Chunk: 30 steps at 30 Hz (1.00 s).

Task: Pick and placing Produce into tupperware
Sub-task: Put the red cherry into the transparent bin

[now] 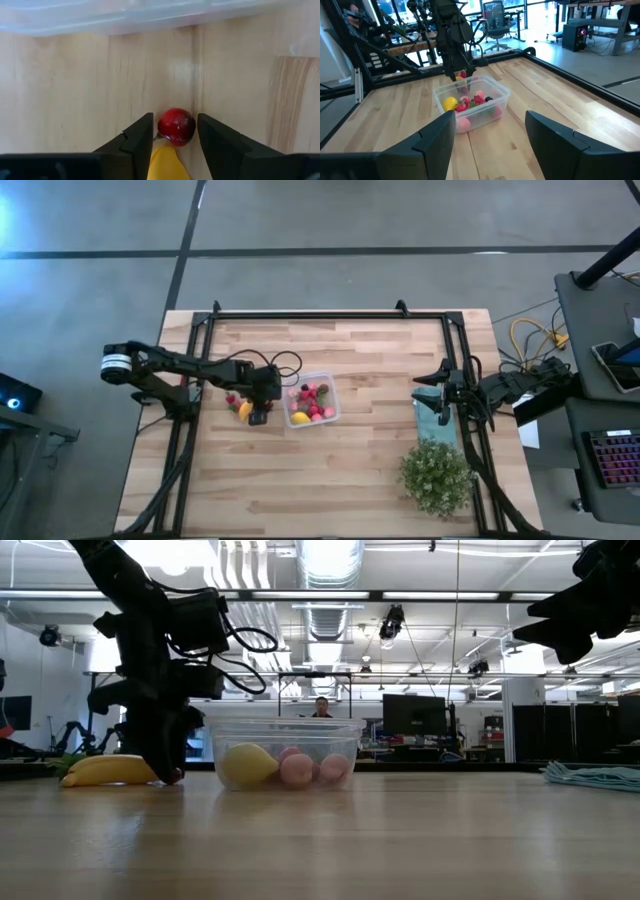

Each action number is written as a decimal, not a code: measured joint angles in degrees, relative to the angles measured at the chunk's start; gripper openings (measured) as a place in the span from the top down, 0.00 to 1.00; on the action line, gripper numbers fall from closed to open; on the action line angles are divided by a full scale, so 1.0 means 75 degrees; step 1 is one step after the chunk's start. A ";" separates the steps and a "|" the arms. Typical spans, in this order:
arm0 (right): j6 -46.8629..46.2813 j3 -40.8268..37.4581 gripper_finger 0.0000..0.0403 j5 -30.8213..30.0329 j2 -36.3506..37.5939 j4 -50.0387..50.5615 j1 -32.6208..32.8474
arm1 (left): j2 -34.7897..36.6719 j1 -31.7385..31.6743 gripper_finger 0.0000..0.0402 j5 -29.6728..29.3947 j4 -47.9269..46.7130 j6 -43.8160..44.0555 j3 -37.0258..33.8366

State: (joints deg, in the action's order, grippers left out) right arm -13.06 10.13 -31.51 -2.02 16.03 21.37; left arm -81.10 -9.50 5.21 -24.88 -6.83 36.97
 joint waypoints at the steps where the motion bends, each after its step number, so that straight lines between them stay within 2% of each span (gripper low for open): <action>1: 0.0000 0.0000 0.42 0.0000 0.0000 0.0002 0.0000 | 0.0000 0.0000 0.66 -0.0020 0.0000 0.0000 0.0000; 16: 0.0000 0.0000 0.42 0.0000 0.0000 0.0000 -0.0003 | 0.0000 -0.0002 0.66 -0.0312 0.0028 0.0000 -0.0006; 25: 0.0000 0.0000 0.42 0.0000 0.0000 0.0003 -0.0002 | 0.0000 0.0006 0.81 -0.0309 -0.0144 0.0000 0.0096; 30: 0.0000 0.0000 0.42 0.0000 0.0000 0.0000 -0.0003 | 0.0018 0.0006 0.83 -0.0309 -0.0415 0.0058 0.0189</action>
State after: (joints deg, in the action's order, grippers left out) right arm -13.06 10.13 -31.51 -2.02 16.03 21.35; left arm -80.97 -9.45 2.90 -28.00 -6.39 38.39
